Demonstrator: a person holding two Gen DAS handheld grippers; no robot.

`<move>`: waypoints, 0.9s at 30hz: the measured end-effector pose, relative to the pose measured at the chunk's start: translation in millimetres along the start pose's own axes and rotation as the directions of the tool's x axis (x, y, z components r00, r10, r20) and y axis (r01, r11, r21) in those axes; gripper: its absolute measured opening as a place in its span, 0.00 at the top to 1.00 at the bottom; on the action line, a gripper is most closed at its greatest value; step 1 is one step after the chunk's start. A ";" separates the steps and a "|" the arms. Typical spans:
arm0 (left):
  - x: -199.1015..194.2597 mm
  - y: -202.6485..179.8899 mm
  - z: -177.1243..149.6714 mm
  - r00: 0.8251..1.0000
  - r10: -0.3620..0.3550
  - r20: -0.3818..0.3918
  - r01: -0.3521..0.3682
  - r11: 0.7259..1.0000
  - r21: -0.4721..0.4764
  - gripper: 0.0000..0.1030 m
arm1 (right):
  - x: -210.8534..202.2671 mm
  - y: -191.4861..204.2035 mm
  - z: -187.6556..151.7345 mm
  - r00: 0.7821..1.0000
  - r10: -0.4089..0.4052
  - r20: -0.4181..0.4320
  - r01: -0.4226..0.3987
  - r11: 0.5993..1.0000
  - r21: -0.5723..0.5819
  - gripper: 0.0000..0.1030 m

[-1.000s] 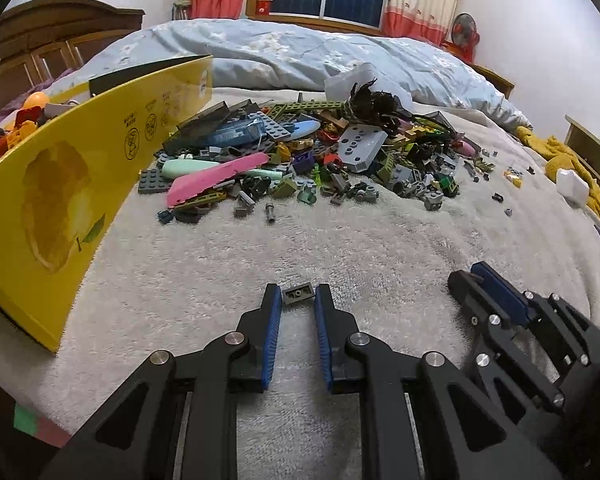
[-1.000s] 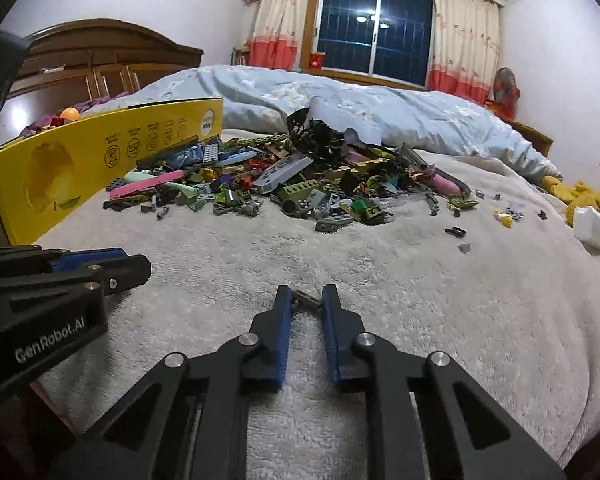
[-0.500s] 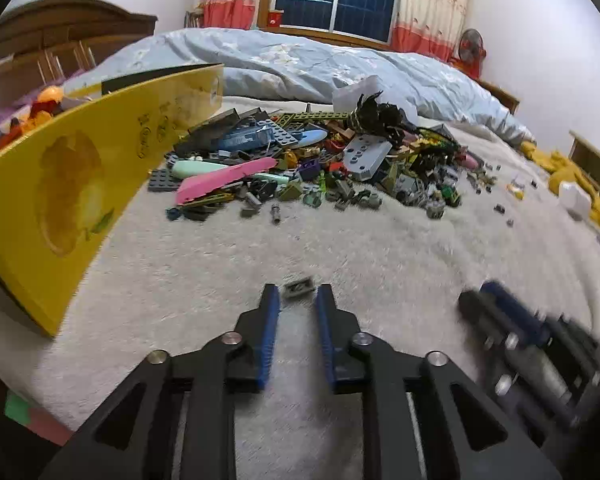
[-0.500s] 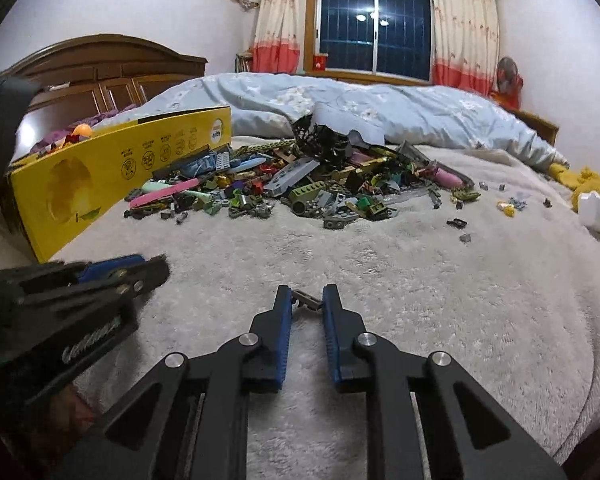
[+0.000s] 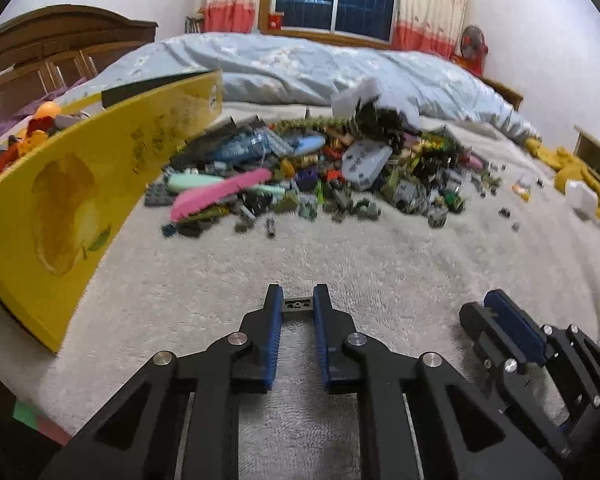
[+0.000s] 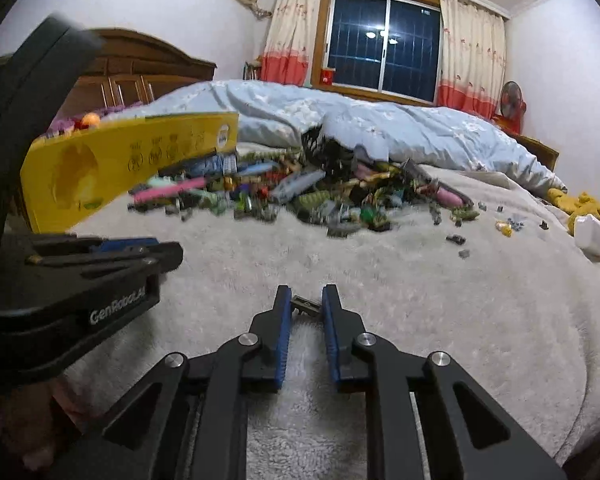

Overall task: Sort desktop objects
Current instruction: 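Carry both held pieces over the yellow box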

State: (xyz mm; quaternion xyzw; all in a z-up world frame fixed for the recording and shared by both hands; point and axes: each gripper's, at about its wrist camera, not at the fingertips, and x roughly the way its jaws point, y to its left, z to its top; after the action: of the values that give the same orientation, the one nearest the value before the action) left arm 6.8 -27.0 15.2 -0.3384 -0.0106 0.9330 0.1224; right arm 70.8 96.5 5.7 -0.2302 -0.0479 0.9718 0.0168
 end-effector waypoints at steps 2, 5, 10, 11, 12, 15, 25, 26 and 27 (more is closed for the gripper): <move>-10.7 3.1 1.3 0.998 -0.058 0.037 0.059 0.998 -0.027 0.85 | -6.4 -1.4 7.5 0.999 0.016 0.034 -0.016 1.000 -0.002 0.86; -25.9 2.6 2.2 0.991 -0.085 0.101 0.088 0.996 -0.029 0.85 | -13.8 -1.7 18.2 0.997 0.041 0.071 -0.042 0.999 0.005 0.86; -35.1 0.6 3.9 0.988 -0.085 0.127 0.088 0.996 -0.018 0.85 | -14.7 -4.4 29.5 0.994 0.074 0.077 -0.077 0.997 0.031 0.86; -34.9 0.9 3.6 0.989 -0.090 0.117 0.092 0.996 -0.011 0.85 | -13.8 -5.5 30.5 0.994 0.084 0.072 -0.088 0.995 0.043 0.86; -35.5 1.6 2.7 0.990 -0.088 0.114 0.090 0.996 -0.008 0.85 | -12.8 -6.3 31.4 0.993 0.100 0.067 -0.104 0.993 0.055 0.86; -41.4 1.7 0.5 0.987 -0.088 0.132 0.088 0.996 0.007 0.85 | -10.1 -8.1 33.7 0.985 0.163 0.049 -0.167 0.981 0.094 0.86; -64.7 12.7 -1.5 0.974 -0.073 0.216 0.070 0.997 0.024 0.85 | -19.1 13.2 38.3 0.975 0.216 0.050 -0.219 0.973 0.074 0.85; -66.3 14.9 -1.6 0.973 -0.075 0.216 0.073 0.997 0.017 0.85 | -19.6 15.5 39.2 0.975 0.219 0.047 -0.222 0.972 0.073 0.85; -67.1 16.6 -1.2 0.973 -0.075 0.217 0.074 0.997 0.013 0.85 | -19.9 17.8 40.2 0.974 0.223 0.044 -0.225 0.972 0.070 0.85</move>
State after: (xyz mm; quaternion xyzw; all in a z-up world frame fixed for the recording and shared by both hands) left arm 53.6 -58.9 54.8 -0.2336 -0.0342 0.9591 0.1564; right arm 70.4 74.3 48.6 -0.2161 0.0142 0.9725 -0.0852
